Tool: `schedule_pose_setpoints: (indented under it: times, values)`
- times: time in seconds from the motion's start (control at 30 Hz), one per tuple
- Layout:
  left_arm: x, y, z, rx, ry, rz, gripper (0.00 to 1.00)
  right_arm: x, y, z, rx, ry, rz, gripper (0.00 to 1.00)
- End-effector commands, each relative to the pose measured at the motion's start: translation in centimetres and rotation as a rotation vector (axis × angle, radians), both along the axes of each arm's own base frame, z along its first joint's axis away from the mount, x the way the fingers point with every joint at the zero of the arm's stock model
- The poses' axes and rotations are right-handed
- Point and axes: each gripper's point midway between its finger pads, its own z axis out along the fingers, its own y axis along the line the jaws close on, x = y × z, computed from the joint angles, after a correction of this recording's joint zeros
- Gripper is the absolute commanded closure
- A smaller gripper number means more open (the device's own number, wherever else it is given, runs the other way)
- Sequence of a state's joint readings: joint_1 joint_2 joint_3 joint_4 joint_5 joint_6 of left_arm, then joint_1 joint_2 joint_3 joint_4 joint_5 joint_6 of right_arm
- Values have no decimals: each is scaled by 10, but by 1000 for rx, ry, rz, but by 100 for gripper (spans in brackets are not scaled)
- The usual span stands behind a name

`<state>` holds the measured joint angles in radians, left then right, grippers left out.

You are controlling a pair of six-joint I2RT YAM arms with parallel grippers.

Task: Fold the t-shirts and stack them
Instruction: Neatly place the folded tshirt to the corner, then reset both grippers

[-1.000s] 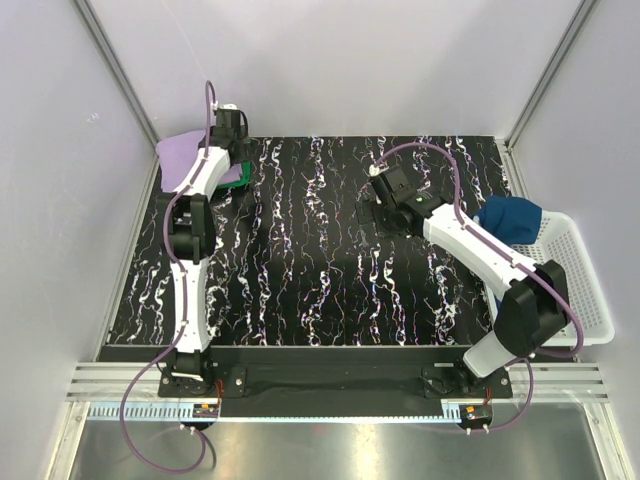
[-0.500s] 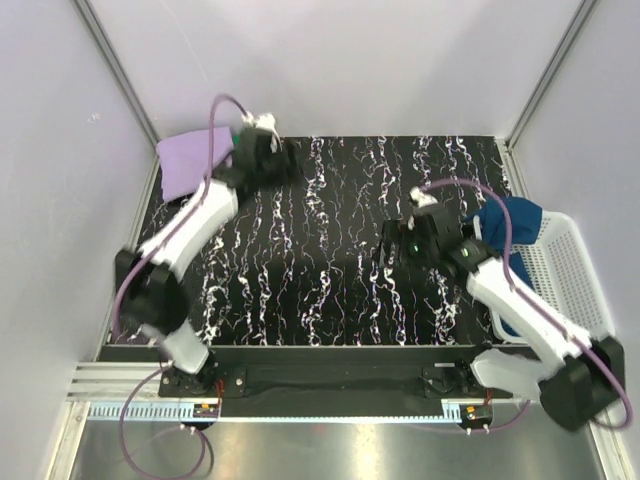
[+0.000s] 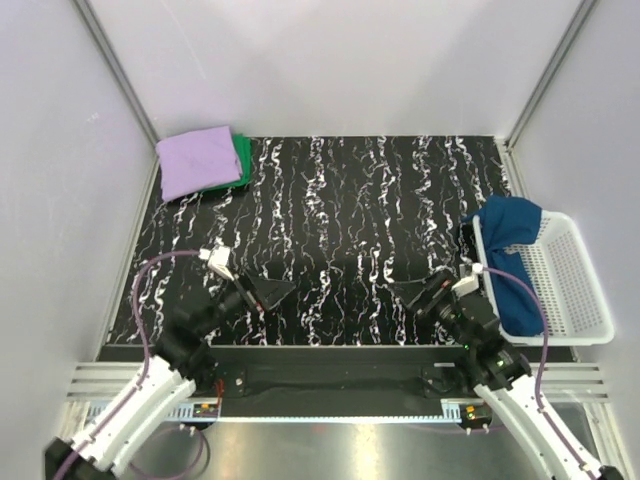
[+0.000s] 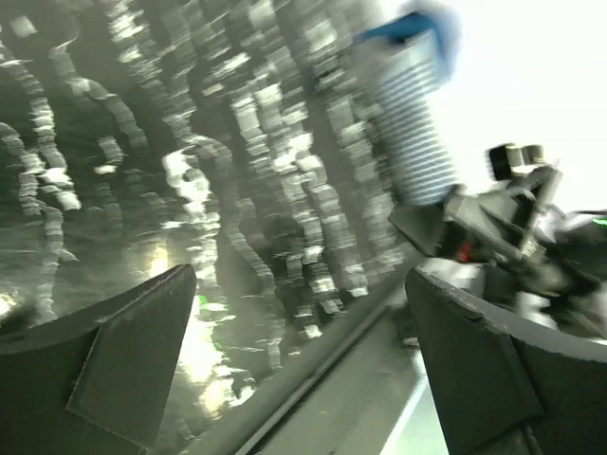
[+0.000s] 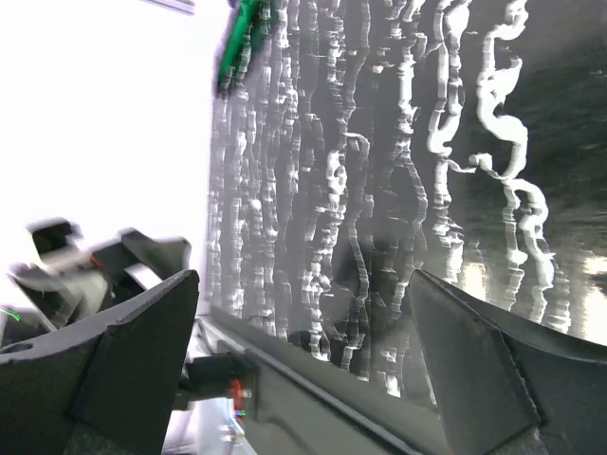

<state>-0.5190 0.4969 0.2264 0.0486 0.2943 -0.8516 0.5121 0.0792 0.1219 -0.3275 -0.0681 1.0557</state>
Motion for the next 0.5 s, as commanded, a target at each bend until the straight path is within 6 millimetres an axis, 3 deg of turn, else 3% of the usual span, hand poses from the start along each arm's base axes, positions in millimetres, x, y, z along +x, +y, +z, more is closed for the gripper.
schedule_pose_setpoints:
  times: [0.0, 0.07, 0.17, 0.2, 0.27, 0.37, 0.43, 0.47]
  values:
    - [-20, 3, 15, -284, -60, 6, 1, -2, 5, -17, 57, 127, -15, 0]
    - [-29, 12, 26, -409, -123, 22, 1, -3, 11, -20, 84, 136, 13, 0]
    - [-34, 4, 19, -364, -104, -37, 1, 0, 5, -23, 126, 129, -43, 0]
    - [-37, 1, 35, -407, -169, -74, 1, -1, 1, -25, 126, 137, -61, 0]
    - [-40, -4, 24, -422, -117, -105, 1, -4, -2, -35, 99, 192, -78, 0]
    - [-42, -3, 25, -472, -129, -111, 1, -10, 1, -43, 79, 223, -49, 0]
    - [-41, -2, 25, -479, -132, -103, 1, -12, -1, -43, 71, 219, -47, 0]
    - [-40, -1, 25, -477, -136, -95, 1, -11, -3, -34, 74, 180, -49, 0]
